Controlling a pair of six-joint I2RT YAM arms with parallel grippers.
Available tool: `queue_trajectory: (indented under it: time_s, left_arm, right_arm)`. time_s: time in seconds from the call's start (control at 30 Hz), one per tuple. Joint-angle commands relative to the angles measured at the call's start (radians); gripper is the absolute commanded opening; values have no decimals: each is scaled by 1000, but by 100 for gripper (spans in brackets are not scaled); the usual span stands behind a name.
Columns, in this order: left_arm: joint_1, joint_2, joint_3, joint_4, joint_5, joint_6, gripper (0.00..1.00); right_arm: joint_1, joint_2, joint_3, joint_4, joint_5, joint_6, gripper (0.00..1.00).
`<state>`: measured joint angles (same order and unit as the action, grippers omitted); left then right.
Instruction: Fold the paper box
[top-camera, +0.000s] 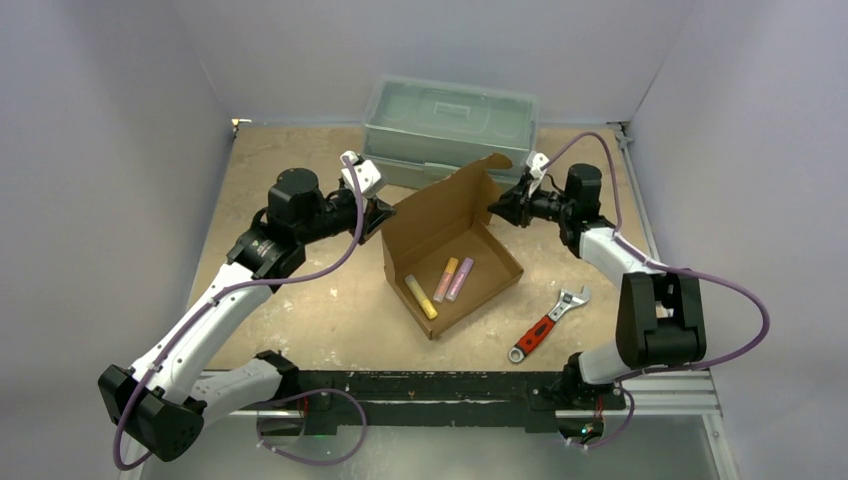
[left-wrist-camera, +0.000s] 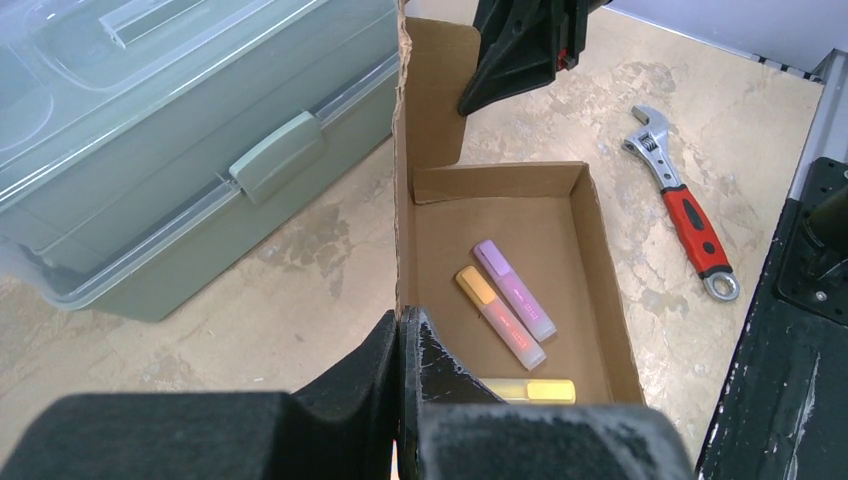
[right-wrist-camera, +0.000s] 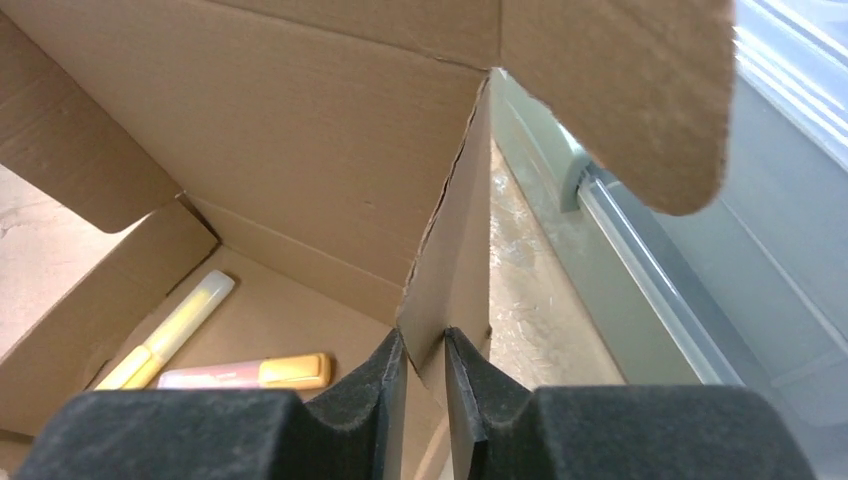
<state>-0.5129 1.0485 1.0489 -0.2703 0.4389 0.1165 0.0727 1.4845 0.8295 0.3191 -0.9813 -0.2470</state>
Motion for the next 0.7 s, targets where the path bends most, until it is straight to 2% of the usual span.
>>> queue_trajectory:
  time_s: [0.0,0.2,0.33,0.67]
  left_arm:
    - [-4,-30,-14,35,24,9,0]
    - [-4,-41,-23,29,32,9,0]
    - [-4,-46,-28,12,51,12,0]
    - [-3,-87,-71,-22,82,15,0]
  right_arm:
    - [37,-32,-5,4,13,22,21]
    - [66,-52,-24,-18,93,45,14]
    - [68,-44,-22,-84,141,-4,14]
    - [67,-32,-38,-103,113,8,10]
